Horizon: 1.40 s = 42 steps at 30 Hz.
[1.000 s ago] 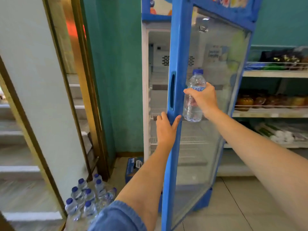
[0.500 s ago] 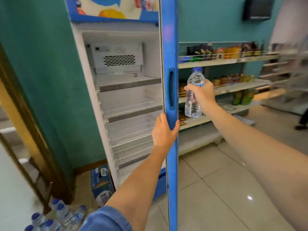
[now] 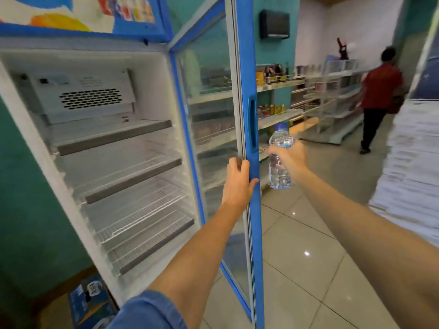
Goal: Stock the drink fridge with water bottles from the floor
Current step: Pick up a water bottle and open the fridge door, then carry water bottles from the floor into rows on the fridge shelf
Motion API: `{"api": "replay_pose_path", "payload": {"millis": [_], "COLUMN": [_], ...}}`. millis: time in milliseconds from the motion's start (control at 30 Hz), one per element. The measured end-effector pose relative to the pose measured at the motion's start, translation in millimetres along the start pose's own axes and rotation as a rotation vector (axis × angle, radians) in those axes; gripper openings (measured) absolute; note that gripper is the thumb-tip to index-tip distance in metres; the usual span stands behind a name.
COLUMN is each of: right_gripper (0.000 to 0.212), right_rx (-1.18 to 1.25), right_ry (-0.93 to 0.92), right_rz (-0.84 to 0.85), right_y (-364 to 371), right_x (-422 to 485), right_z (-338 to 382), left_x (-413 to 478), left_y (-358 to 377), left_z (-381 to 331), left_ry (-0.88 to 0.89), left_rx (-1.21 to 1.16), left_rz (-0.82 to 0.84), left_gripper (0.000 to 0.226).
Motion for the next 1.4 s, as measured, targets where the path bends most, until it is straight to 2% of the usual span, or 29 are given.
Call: {"api": "replay_pose_path", "payload": {"millis": [133,200,433,500,600,767,933,1067,1167,1267,1333,1400], "right_gripper": [0.03,0.026,0.033,0.043,0.051,0.034,0.038,0.038,0.032,0.033,0.029,0.027], "right_rx": [-0.071,-0.099,-0.166,-0.163,-0.146,-0.139,-0.143,-0.155,-0.134,-0.138,-0.148,-0.146], "right_ry": [-0.042,-0.062,-0.081,-0.071,-0.061,-0.065,-0.056,-0.073,-0.073,-0.091,-0.114,-0.139], "right_rz": [-0.001,-0.007,-0.05,-0.048,-0.029,-0.063,-0.042,-0.031,0.036,0.139,0.198,0.282], "right_y": [-27.8,-43.6,-86.5,-95.4,-105.9,-113.9,-117.9,-121.8,-123.0,-112.6,-94.5,-64.9], "right_x": [22.3,34.0,88.1,103.3,123.3,141.7,158.3,167.5,172.1,174.4,174.4,172.7], "right_z": [-15.5,-21.7,-36.9,-43.1,-53.2,-63.0,-75.0,-83.8,-85.7,-81.0,-73.8,-65.4], "left_x": [23.9,37.6,70.0,80.8,94.7,117.9,144.7,159.1,165.2,155.6,134.6,109.2], "left_y": [40.4,58.9,108.2,122.3,143.1,171.8,196.4,213.2,221.3,213.4,194.0,161.8], "left_z": [-2.2,0.6,3.8,2.4,-1.7,-9.7,-10.2,-15.2,-15.4,-1.1,20.1,49.8], "left_ry": [0.252,0.317,0.407,0.437,0.406,0.33,0.324,0.275,0.248,0.332,0.391,0.265], "left_rx": [0.172,0.234,0.59,0.639,0.644,0.651,0.738,0.799,0.804,0.643,0.558,0.537], "left_rz": [0.01,0.013,0.042,0.07,0.109,0.218,0.37,0.391,0.407,0.5,0.594,0.674], "left_gripper": [0.068,0.079,0.06,0.056,0.05,0.052,0.055,0.058,0.064,0.069,0.062,0.049]}}
Point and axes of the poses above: each hand's wrist, its own x-axis towards the middle knuckle, its own y-axis out of the palm, z = x × y, the point moved 2 cm from there along x, towards the middle knuckle, and after that the axes turned 13 degrees about -x, right-handed, at the moved point
